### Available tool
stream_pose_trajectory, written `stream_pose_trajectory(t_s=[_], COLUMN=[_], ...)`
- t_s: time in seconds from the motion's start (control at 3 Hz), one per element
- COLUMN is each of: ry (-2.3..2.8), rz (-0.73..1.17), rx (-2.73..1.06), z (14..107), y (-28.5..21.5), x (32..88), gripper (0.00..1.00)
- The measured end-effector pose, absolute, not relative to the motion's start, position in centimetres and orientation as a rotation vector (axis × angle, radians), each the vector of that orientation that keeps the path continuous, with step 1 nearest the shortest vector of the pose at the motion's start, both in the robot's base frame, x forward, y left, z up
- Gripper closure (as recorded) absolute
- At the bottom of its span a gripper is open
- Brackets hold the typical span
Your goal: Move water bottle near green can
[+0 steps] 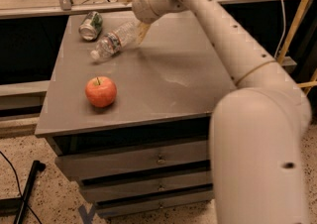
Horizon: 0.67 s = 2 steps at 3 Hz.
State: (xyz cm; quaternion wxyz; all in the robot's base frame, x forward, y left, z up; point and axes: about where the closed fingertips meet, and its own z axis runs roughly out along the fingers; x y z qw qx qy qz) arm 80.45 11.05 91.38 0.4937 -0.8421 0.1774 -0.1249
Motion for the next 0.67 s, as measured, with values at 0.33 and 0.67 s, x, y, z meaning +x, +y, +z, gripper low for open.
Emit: stream_pose_trajectory(t_s=[0.33,0.67], ry=[0.495,0.495], rz=[-0.389,-0.389], rx=[-1.903,-1.903], z=[93.52,93.51], y=[5.26,5.27], x=[79.37,79.37], gripper=[0.00,0.00])
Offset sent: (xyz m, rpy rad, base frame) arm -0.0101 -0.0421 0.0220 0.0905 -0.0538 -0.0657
